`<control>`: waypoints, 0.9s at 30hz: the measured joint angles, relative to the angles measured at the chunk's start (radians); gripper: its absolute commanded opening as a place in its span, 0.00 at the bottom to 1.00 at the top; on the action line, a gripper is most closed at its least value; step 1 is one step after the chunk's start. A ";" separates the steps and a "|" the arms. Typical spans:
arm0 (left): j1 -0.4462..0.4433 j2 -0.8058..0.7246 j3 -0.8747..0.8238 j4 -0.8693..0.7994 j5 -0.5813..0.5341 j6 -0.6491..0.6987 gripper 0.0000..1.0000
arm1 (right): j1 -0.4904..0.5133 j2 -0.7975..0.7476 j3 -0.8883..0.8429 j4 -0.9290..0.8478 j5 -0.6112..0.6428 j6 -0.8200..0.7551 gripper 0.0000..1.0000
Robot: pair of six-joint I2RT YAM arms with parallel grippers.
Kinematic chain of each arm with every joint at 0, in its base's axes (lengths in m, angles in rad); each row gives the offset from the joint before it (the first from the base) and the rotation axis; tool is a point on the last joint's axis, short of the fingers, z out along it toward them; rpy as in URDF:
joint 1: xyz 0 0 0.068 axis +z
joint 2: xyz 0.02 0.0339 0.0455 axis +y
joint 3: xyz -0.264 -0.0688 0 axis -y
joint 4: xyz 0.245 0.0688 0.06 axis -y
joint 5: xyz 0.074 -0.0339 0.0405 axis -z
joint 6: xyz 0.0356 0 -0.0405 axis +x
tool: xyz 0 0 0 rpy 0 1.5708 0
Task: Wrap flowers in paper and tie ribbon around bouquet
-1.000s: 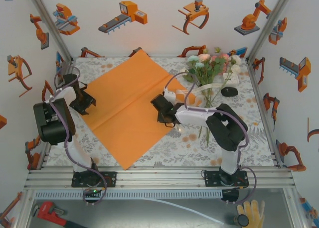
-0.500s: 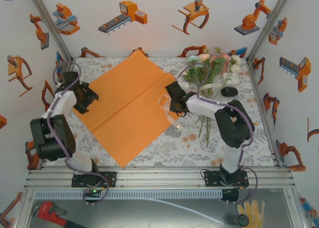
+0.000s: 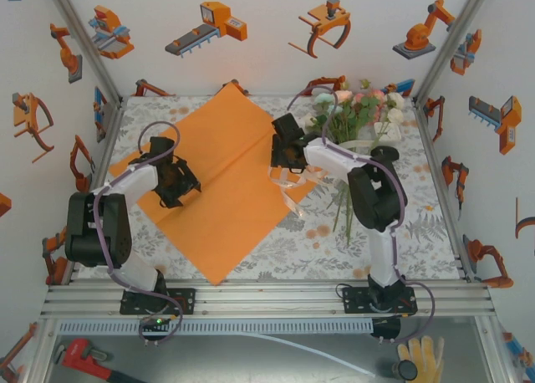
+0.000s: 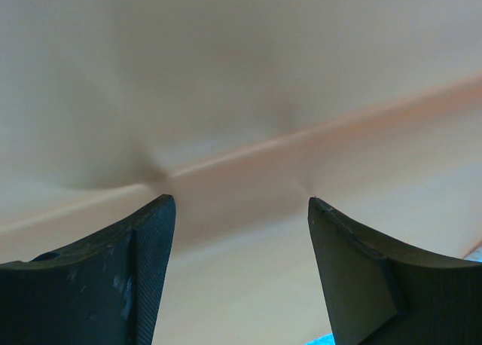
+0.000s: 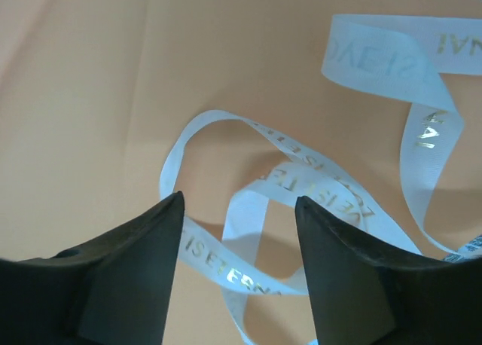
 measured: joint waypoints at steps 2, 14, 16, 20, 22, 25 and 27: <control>-0.006 0.000 0.000 0.009 -0.003 0.000 0.67 | 0.002 0.018 0.005 -0.040 0.008 -0.038 0.91; -0.006 0.015 -0.014 0.021 -0.064 -0.014 0.67 | 0.013 0.021 -0.006 -0.139 0.048 -0.091 0.13; -0.006 0.019 -0.011 0.020 -0.068 -0.014 0.67 | 0.011 -0.009 -0.033 -0.147 0.052 -0.098 0.00; 0.013 0.026 -0.005 0.021 -0.068 -0.015 0.67 | -0.020 -0.146 -0.122 -0.144 0.056 -0.099 0.00; 0.032 0.027 -0.005 0.025 -0.066 -0.015 0.67 | -0.046 -0.253 -0.182 -0.145 0.063 -0.098 0.00; 0.062 0.028 -0.005 0.035 -0.063 -0.015 0.67 | -0.093 -0.443 -0.280 -0.135 0.089 -0.087 0.00; 0.071 0.029 -0.005 0.039 -0.058 -0.015 0.67 | -0.126 -0.575 -0.346 -0.135 0.109 -0.070 0.00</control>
